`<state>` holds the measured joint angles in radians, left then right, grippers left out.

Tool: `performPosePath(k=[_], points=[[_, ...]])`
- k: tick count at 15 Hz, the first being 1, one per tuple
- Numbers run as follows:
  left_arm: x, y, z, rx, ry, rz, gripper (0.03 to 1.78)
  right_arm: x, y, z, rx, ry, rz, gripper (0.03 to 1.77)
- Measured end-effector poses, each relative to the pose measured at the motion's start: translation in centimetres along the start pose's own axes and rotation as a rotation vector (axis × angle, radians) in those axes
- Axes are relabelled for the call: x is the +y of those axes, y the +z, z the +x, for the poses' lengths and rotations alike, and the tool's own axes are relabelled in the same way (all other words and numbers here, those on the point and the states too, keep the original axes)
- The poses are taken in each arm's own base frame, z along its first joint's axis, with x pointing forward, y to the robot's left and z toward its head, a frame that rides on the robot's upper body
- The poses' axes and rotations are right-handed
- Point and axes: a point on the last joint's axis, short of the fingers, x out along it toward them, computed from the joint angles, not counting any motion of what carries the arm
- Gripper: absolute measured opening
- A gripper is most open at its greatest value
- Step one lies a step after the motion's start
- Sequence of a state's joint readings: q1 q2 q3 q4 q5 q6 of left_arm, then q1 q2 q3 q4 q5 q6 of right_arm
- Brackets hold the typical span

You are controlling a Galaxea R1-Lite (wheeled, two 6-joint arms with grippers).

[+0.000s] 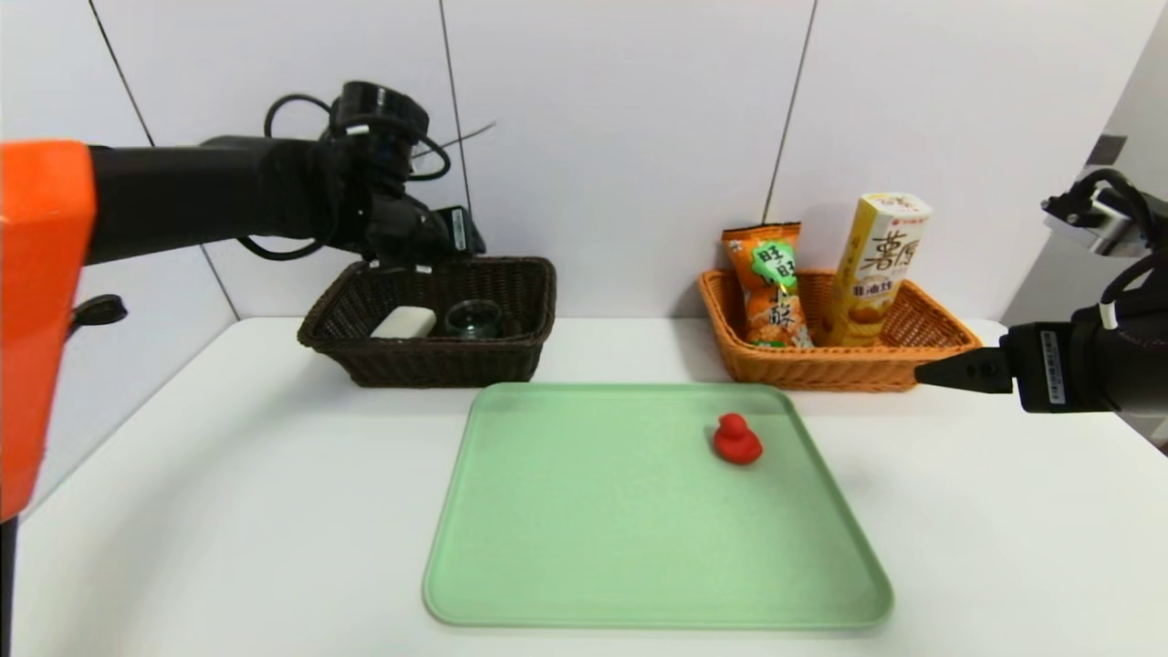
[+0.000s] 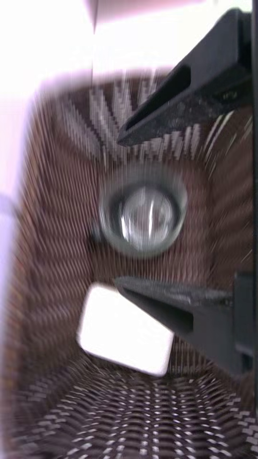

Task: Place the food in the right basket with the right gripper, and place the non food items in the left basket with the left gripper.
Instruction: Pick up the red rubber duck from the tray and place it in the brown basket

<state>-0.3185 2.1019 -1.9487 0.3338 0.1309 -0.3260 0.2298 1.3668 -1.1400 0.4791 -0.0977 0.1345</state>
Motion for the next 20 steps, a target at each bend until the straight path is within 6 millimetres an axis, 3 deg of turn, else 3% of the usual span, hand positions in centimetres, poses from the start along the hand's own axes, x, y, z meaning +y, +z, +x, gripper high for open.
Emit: performPosePath(k=[2,3,5,7,10,12,16,20], points=[[-2.4,0.8,-4.4,-0.041,-0.081,0.025,1.41,0.1,0.1,0.1,-0.001,0.002,0.0,1.71],[-4.0,0.2,-6.6,-0.036,-0.131,0.059,1.44,0.1,0.1,0.1,0.0,0.002,0.002,1.71],[-6.1,-1.9,-9.4,0.005,-0.219,0.154,1.5,0.1,0.0,0.2,0.002,0.0,0.002,1.71],[-7.4,-4.4,-10.8,0.039,-0.306,0.226,1.55,0.0,0.0,0.2,0.001,0.0,0.003,1.71],[-9.1,-7.7,-10.5,-0.004,-0.46,0.258,1.6,0.0,0.0,0.2,0.003,-0.001,0.005,1.71],[-10.4,-9.7,-9.3,-0.092,-0.549,0.273,1.62,0.0,0.0,0.2,0.004,-0.001,0.005,1.71],[-13.0,-16.1,-6.9,-0.156,-0.72,0.353,1.66,0.0,0.0,0.2,0.006,-0.001,0.008,1.71],[-14.1,-19.7,-4.6,-0.15,-0.769,0.396,1.67,-0.1,-0.4,0.5,0.021,-0.004,0.021,1.71]])
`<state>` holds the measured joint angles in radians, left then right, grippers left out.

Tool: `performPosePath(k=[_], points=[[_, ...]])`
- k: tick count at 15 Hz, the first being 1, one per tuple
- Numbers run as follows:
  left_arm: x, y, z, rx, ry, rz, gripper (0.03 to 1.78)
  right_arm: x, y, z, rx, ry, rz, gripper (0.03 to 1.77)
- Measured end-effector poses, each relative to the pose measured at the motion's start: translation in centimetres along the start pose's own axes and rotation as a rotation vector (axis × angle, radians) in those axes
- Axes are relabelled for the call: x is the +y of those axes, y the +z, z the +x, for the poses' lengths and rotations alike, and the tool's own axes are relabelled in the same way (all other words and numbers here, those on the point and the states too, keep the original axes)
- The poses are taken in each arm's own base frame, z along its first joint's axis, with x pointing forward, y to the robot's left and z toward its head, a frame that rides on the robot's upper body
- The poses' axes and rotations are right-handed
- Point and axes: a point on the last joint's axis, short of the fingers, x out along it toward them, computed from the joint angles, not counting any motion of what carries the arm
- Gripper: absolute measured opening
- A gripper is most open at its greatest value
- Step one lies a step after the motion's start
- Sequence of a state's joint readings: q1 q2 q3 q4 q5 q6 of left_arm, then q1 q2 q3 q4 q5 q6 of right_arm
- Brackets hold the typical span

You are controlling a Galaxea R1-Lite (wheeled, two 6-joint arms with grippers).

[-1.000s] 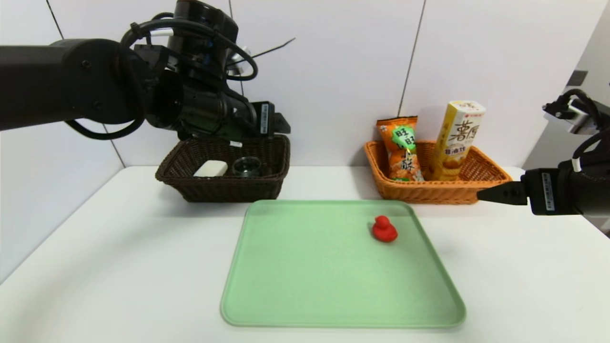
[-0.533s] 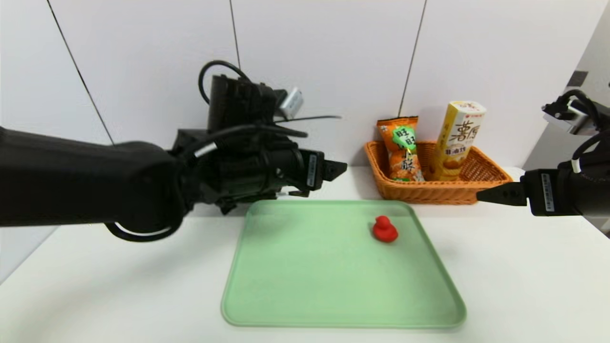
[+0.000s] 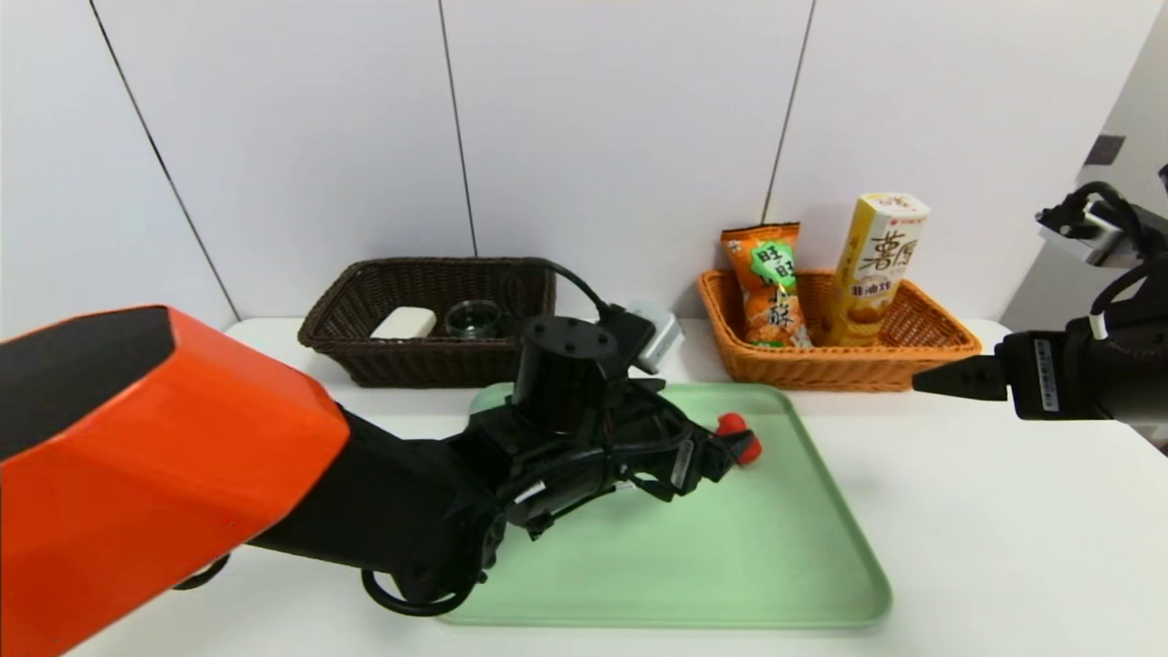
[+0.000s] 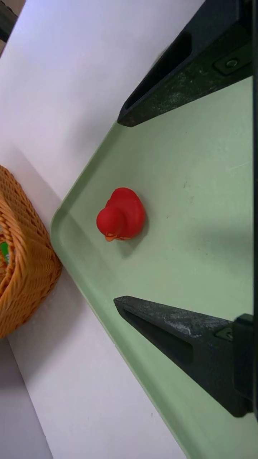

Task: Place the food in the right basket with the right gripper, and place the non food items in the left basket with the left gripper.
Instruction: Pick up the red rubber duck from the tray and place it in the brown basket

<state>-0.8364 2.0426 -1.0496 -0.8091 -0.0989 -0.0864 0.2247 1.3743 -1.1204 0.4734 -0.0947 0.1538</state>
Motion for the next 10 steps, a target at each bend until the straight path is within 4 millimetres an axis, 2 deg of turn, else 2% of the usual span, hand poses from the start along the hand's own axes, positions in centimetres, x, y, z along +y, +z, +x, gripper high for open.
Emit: performPosePath(k=[4,10], points=[[0.3,-2.6,1.9,0.037,0.0,0.042,1.68,0.0,-0.1,0.5,0.018,-0.005,0.032,1.71],[0.6,-3.4,4.2,0.035,-0.014,0.043,1.69,0.2,0.6,1.7,-0.022,0.002,0.032,1.71]])
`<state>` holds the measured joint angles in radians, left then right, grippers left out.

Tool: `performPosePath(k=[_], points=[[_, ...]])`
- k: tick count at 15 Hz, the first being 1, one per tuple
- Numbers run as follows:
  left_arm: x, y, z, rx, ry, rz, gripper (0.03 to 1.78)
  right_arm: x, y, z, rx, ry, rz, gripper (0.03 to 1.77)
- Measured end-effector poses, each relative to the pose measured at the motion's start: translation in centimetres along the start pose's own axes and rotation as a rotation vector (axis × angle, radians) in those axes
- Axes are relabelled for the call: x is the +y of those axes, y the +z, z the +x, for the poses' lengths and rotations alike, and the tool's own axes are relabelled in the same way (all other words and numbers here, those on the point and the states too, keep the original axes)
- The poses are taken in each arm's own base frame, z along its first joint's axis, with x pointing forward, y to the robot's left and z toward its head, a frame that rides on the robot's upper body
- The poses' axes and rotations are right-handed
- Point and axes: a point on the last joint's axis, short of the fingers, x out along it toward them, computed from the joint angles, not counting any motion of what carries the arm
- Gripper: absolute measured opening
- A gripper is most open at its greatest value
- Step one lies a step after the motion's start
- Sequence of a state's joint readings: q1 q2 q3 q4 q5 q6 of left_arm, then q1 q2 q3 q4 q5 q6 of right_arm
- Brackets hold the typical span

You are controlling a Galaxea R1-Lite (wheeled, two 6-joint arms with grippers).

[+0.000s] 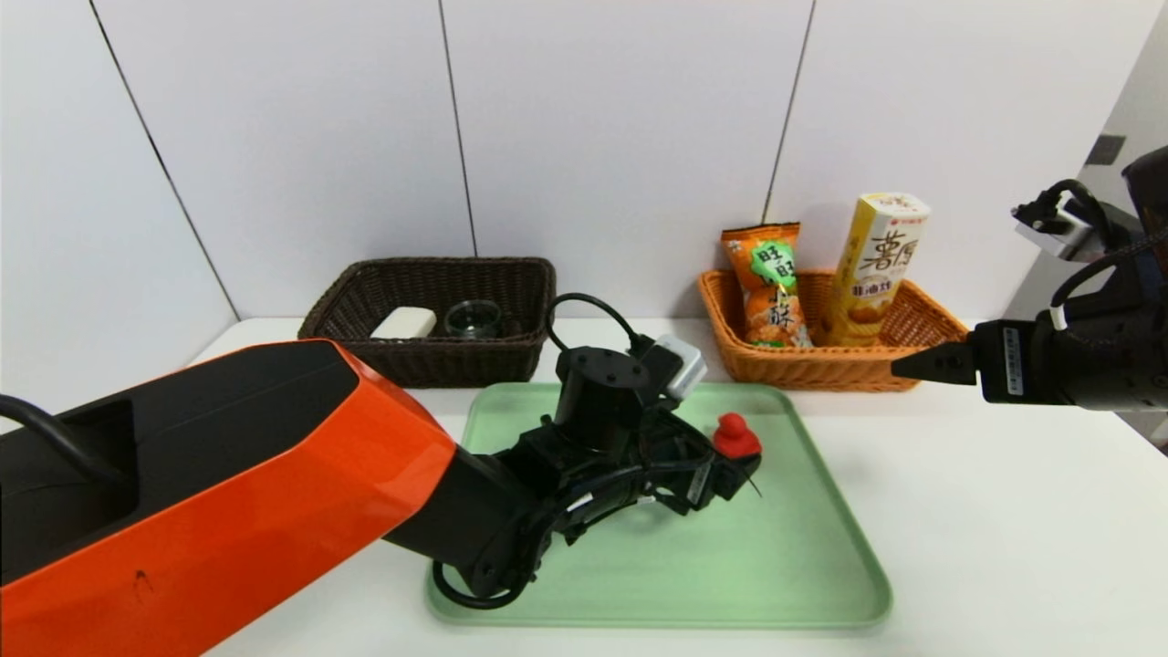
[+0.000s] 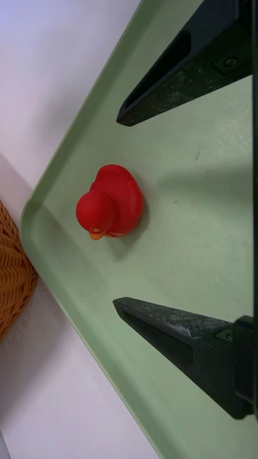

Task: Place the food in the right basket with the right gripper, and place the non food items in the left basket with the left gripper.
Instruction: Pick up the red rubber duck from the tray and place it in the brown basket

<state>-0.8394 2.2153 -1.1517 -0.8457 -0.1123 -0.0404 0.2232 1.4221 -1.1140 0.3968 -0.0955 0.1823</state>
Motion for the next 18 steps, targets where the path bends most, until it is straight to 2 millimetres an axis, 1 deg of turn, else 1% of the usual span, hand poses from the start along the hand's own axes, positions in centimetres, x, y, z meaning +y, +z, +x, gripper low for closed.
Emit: performPosePath(k=[5,10,18], points=[[-0.3,-0.4,1.1,0.0,-0.026,-0.001,1.69,0.1,0.1,0.5,0.011,-0.002,-0.003,1.71],[-0.3,-0.8,1.8,0.007,-0.063,-0.008,1.69,0.1,0.0,0.8,0.02,-0.005,-0.002,1.71],[-0.6,-0.6,3.1,0.026,-0.088,-0.009,1.69,0.1,0.1,0.9,0.022,-0.009,0.0,1.71]])
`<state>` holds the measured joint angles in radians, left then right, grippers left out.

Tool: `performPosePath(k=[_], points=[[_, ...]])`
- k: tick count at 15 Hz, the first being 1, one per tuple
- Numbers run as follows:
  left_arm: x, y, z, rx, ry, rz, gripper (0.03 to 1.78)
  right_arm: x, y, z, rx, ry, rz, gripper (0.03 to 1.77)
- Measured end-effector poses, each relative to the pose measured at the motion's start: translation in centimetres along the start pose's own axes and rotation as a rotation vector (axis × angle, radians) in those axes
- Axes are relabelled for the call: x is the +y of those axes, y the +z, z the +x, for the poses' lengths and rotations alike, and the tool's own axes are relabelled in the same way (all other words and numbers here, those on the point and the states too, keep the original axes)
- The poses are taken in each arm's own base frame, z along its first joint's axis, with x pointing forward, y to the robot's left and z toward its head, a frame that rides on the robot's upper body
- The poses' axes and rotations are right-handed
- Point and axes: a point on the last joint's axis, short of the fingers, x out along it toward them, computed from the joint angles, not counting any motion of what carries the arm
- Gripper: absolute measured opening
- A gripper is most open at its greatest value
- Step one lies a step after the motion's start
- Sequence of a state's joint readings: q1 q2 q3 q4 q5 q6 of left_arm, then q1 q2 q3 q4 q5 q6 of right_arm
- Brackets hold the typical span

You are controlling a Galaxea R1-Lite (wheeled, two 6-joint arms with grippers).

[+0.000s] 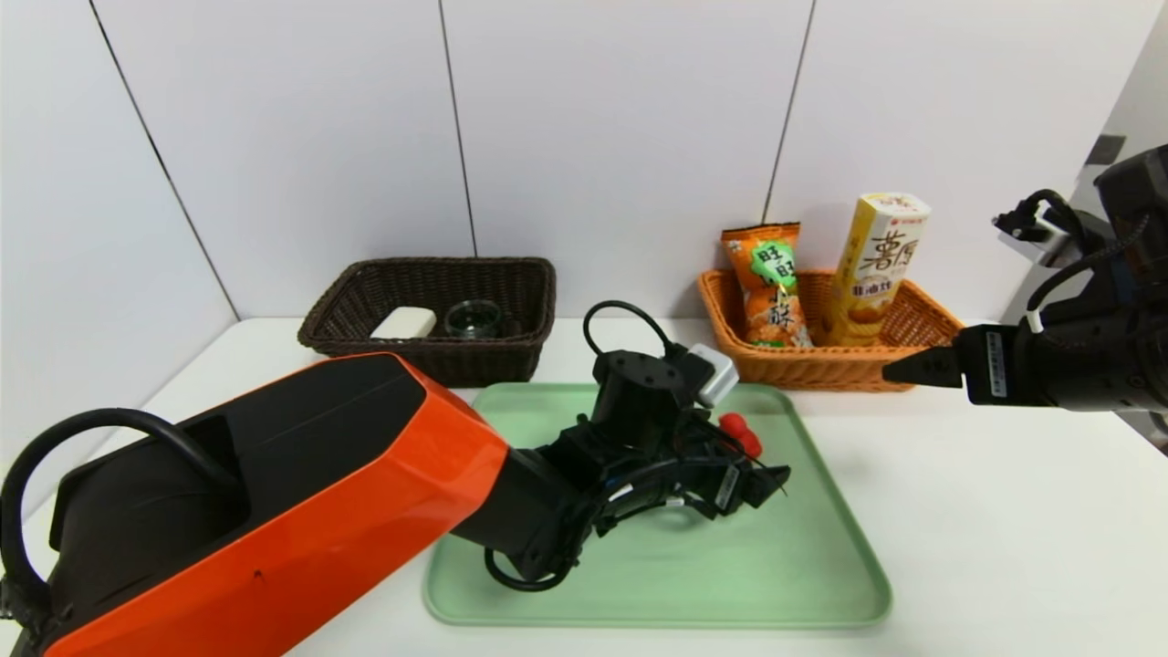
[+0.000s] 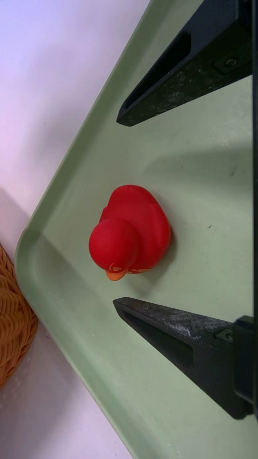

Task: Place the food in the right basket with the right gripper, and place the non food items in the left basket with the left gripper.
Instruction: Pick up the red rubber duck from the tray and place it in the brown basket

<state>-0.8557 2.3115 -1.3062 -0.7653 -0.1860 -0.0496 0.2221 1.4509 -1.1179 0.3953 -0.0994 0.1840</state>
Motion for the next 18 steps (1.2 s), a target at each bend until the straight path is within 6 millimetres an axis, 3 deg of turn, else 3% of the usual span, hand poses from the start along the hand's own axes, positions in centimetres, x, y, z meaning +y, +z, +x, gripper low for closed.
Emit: performPosePath(k=[16,18], points=[[0.7,-0.8,2.4,0.01,0.0,-0.002,1.69,-0.5,0.0,0.5,0.014,-0.015,0.009,1.71],[0.8,-1.0,2.4,0.012,0.002,-0.002,1.32,-0.5,0.0,0.6,0.015,-0.015,0.006,1.71]])
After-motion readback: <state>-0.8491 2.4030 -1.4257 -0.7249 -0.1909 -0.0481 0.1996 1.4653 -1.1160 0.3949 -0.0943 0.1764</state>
